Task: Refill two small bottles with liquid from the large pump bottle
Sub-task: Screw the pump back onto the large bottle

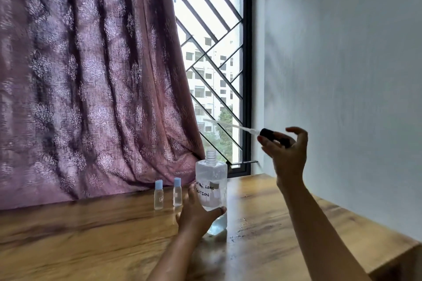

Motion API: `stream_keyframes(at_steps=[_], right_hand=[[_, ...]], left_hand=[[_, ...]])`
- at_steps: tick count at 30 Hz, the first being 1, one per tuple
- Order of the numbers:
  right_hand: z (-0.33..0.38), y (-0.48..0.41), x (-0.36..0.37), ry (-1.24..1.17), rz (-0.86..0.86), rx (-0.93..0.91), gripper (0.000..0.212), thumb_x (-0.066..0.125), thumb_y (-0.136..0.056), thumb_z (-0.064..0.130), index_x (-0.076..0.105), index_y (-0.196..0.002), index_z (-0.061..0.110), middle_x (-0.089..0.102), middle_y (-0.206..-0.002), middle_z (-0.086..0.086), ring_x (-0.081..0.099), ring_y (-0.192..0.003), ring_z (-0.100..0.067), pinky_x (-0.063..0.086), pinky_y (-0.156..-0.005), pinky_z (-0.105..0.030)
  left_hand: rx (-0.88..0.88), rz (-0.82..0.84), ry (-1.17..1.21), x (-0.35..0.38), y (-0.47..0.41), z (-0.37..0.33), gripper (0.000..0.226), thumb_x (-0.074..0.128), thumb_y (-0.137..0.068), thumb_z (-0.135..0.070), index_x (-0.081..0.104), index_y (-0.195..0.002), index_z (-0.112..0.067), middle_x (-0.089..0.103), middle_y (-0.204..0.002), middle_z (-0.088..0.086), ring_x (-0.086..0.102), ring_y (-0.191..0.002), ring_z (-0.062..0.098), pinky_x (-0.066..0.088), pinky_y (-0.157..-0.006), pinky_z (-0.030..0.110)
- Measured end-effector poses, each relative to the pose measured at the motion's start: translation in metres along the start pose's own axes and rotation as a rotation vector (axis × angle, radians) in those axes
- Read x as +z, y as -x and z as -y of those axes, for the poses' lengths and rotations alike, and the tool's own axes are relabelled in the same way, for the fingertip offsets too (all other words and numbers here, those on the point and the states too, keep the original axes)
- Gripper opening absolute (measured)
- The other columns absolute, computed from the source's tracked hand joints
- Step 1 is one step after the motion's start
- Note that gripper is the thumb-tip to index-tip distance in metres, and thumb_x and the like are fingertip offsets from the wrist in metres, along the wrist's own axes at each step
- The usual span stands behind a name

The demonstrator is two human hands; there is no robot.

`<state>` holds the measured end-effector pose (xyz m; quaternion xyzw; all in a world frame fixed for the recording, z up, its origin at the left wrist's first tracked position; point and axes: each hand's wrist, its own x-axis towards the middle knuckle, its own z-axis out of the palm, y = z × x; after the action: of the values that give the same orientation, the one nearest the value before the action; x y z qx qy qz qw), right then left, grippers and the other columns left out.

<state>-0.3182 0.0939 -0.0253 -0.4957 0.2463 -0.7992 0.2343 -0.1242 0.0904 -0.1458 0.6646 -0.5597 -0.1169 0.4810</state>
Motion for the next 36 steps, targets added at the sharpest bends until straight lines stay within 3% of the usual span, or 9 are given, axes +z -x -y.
stream_keyframes(at_steps=[3,6,9,14,21,28,32,36], right_hand=[[0.028,-0.015,0.004,0.148,0.08,-0.098,0.054,0.087,-0.058,0.031,0.046,-0.094,0.034,0.071,-0.088,0.002,0.072,-0.079,-0.016,0.054,-0.085,-0.053],[0.051,-0.027,0.011,0.222,0.101,-0.169,0.048,0.082,-0.058,0.045,0.054,-0.093,0.029,0.069,-0.083,0.002,0.07,-0.078,-0.014,0.056,-0.081,-0.049],[0.07,-0.038,0.02,0.296,0.138,-0.271,0.039,0.078,-0.067,0.035,0.058,-0.101,0.03,0.07,-0.087,0.001,0.07,-0.081,-0.014,0.056,-0.081,-0.047],[0.1,-0.054,0.032,0.343,0.151,-0.357,0.05,0.075,-0.073,0.021,0.056,-0.119,0.025,0.064,-0.093,0.001,0.069,-0.081,-0.02,0.057,-0.079,-0.046],[0.117,-0.062,0.041,0.411,0.186,-0.388,0.051,0.073,-0.073,0.017,0.056,-0.121,0.022,0.056,-0.079,0.017,0.066,-0.08,-0.022,0.056,-0.081,-0.045],[0.099,-0.056,0.044,0.451,0.245,-0.344,0.052,0.074,-0.071,0.022,0.057,-0.12,0.024,0.061,-0.077,0.009,0.068,-0.08,-0.022,0.057,-0.081,-0.044],[0.087,-0.053,0.045,0.531,0.329,-0.266,0.056,0.075,-0.071,0.024,0.055,-0.124,0.025,0.068,-0.086,-0.002,0.068,-0.082,-0.021,0.057,-0.082,-0.044],[0.064,-0.034,0.049,0.62,0.568,-0.147,0.068,0.077,-0.074,0.016,0.044,-0.133,0.025,0.065,-0.116,-0.011,0.064,-0.088,-0.018,0.054,-0.087,-0.035]], left_hand=[[-0.004,-0.02,-0.007,-0.003,0.004,-0.002,0.11,0.076,-0.056,-0.061,0.017,-0.143,-0.026,0.034,-0.148,0.0,0.036,-0.134,0.022,0.035,-0.106,0.051],[-0.001,-0.024,-0.019,-0.003,0.006,-0.002,0.112,0.075,-0.061,-0.058,0.01,-0.146,-0.023,0.026,-0.152,0.003,0.029,-0.138,0.023,0.032,-0.109,0.045],[0.016,-0.028,-0.039,-0.003,0.007,-0.005,0.112,0.075,-0.064,-0.055,0.007,-0.146,-0.021,0.021,-0.153,0.005,0.027,-0.14,0.023,0.032,-0.107,0.043],[0.009,-0.041,-0.057,-0.005,0.008,-0.007,0.111,0.075,-0.064,-0.055,0.008,-0.145,-0.019,0.02,-0.153,0.008,0.029,-0.139,0.024,0.03,-0.108,0.043],[0.031,-0.047,-0.059,-0.004,0.007,-0.005,0.109,0.077,-0.061,-0.055,0.014,-0.142,-0.017,0.027,-0.149,0.008,0.031,-0.136,0.025,0.037,-0.105,0.043],[0.067,-0.035,-0.054,-0.004,0.007,-0.006,0.106,0.077,-0.061,-0.053,0.015,-0.14,-0.021,0.036,-0.146,0.003,0.042,-0.13,0.024,0.041,-0.101,0.043],[0.086,-0.004,-0.046,-0.003,0.009,-0.008,0.106,0.077,-0.061,-0.052,0.013,-0.14,-0.024,0.042,-0.142,0.001,0.048,-0.125,0.025,0.042,-0.1,0.046],[0.134,-0.002,-0.043,-0.001,0.014,-0.011,0.105,0.078,-0.059,-0.051,0.013,-0.138,-0.029,0.046,-0.139,0.001,0.051,-0.122,0.025,0.041,-0.1,0.047]])
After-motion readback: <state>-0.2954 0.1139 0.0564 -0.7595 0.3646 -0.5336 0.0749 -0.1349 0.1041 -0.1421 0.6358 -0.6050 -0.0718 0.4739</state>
